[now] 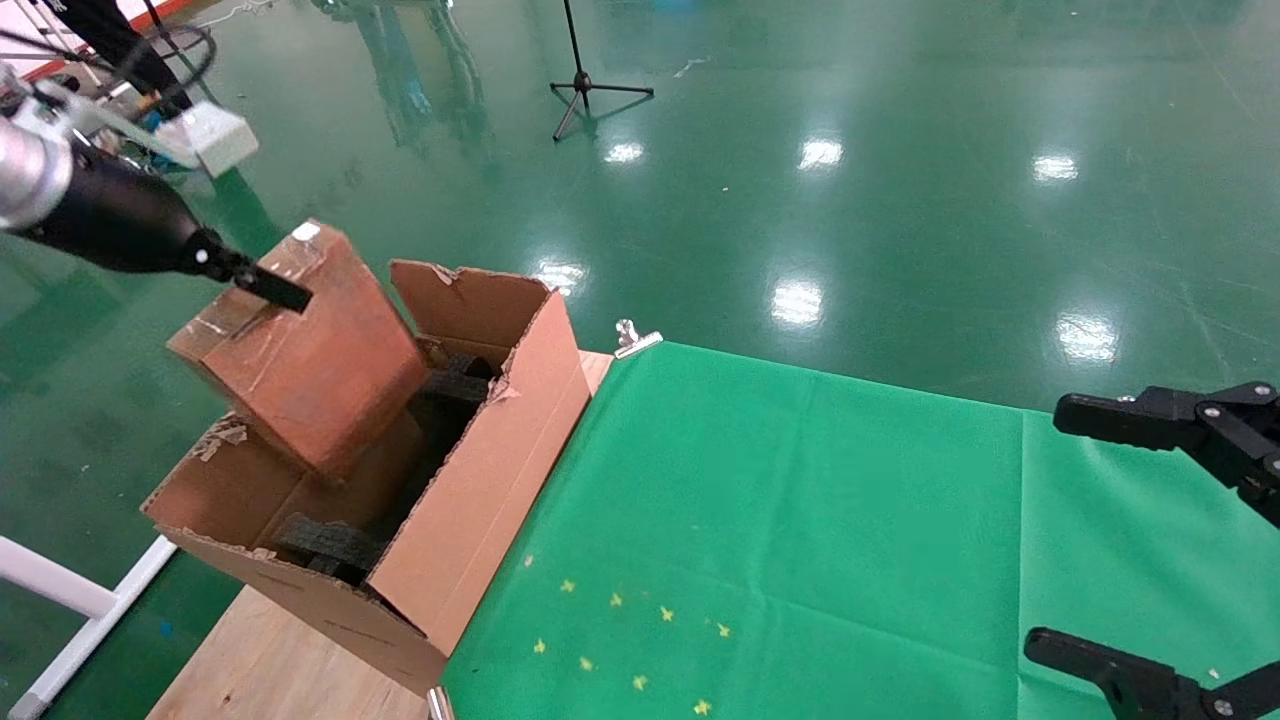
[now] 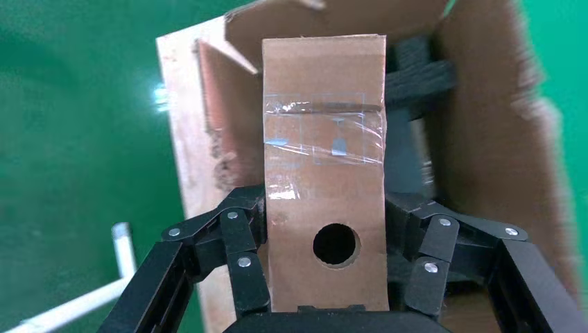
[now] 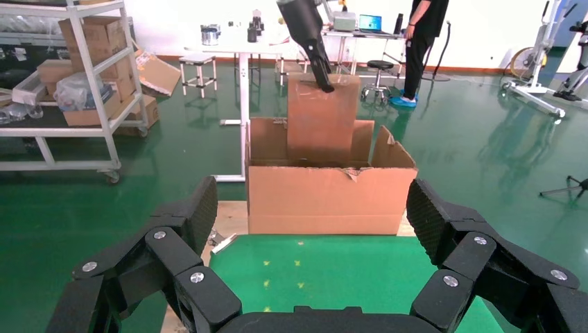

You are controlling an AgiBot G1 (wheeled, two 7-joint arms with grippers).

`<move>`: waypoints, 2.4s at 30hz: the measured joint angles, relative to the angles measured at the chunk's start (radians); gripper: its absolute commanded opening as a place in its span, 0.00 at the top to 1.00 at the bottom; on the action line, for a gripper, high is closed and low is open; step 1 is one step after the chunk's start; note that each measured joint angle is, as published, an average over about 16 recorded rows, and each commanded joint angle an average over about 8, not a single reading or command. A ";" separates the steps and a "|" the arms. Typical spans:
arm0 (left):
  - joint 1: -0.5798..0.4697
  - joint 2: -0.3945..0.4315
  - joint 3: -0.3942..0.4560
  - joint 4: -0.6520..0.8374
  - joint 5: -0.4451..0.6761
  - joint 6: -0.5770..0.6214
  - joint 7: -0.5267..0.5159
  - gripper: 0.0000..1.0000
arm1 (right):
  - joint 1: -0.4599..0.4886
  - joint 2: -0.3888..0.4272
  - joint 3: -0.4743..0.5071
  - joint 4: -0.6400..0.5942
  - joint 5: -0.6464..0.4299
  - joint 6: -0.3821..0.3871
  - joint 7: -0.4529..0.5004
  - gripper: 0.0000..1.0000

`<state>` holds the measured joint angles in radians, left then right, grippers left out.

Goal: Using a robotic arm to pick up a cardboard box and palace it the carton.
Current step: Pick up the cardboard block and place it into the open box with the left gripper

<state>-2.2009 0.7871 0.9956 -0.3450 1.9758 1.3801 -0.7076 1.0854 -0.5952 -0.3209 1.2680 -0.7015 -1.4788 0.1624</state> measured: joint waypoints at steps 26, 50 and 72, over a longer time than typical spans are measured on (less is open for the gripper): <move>0.160 0.087 0.014 0.329 0.031 -0.346 0.098 1.00 | 0.000 0.000 -0.001 0.000 0.000 0.000 0.000 0.00; 0.328 0.122 0.025 0.365 0.048 -0.411 0.026 1.00 | 0.000 0.000 -0.001 0.000 0.001 0.000 -0.001 0.00; 0.488 0.154 0.005 0.343 0.020 -0.535 0.011 0.39 | 0.000 0.001 -0.002 0.000 0.001 0.001 -0.001 0.00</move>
<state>-1.7133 0.9414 1.0002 -0.0016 1.9961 0.8447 -0.6964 1.0857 -0.5945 -0.3225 1.2679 -0.7004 -1.4781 0.1616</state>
